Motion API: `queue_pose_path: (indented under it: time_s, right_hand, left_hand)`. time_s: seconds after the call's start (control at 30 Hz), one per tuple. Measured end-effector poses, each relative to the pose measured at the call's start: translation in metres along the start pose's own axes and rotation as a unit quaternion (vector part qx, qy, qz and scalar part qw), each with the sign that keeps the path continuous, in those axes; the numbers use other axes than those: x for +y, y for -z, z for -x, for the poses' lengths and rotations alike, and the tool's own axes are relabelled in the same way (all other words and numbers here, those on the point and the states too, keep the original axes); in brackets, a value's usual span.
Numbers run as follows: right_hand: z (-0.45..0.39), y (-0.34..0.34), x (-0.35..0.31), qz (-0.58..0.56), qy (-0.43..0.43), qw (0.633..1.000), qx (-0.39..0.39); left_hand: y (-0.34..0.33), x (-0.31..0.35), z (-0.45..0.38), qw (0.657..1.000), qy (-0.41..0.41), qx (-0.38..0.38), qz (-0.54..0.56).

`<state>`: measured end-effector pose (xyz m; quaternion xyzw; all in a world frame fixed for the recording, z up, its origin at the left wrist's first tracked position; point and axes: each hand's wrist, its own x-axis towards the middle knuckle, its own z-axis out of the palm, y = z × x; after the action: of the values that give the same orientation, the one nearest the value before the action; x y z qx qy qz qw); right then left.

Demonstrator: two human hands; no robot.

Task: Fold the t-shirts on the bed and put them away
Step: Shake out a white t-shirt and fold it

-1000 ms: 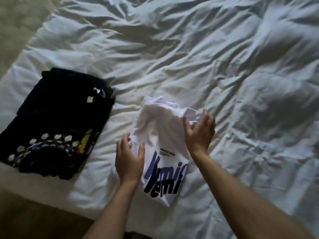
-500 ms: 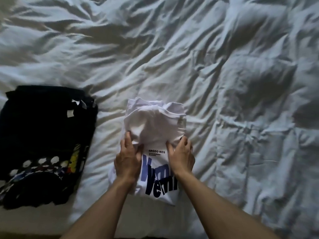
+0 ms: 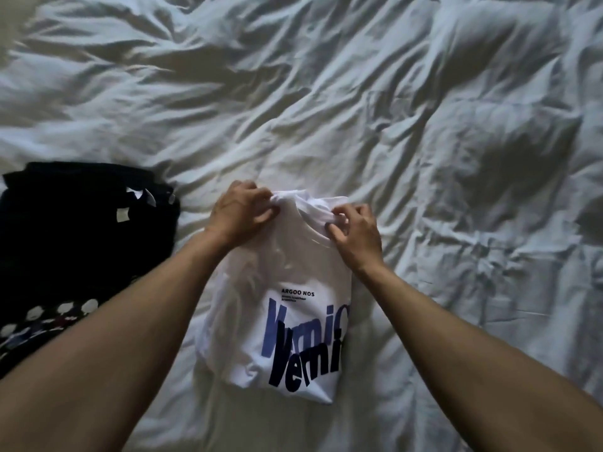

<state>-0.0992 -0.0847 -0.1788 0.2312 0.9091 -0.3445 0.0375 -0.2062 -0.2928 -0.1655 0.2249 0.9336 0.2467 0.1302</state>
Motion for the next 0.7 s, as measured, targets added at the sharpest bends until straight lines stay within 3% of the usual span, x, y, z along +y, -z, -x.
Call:
queue_pose_path:
  time_s: [0.17,0.23,0.33,0.4,0.5,0.6,0.7]
  right_hand:
    - [-0.003,-0.007,0.002,-0.056,0.039,0.995,0.079]
    - [-0.002,-0.011,0.003,-0.071,0.037,0.994,0.068]
    - [0.014,-0.020,0.006,0.036,0.033,0.999,0.016]
    - [0.036,-0.024,0.008,0.088,0.051,0.994,0.042]
    - [0.081,-0.039,0.009,0.126,0.092,0.987,0.046]
    - [0.119,-0.060,0.011,0.153,0.081,0.985,0.016]
    - [0.120,-0.073,0.019,0.191,0.053,0.980,-0.001]
  left_hand:
    - [0.000,-0.005,-0.001,0.990,0.087,0.063,0.096]
    - [-0.008,-0.005,0.001,0.984,0.130,0.080,0.095]
    - [-0.021,0.007,0.014,0.968,0.202,0.146,-0.022]
    - [-0.027,0.031,0.038,0.961,0.163,0.210,-0.077]
    - [-0.053,0.057,0.090,0.980,0.033,0.139,-0.136]
    - [-0.081,0.048,0.131,0.982,0.069,0.047,-0.167]
    - [-0.092,0.027,0.139,0.980,0.082,0.017,-0.179]
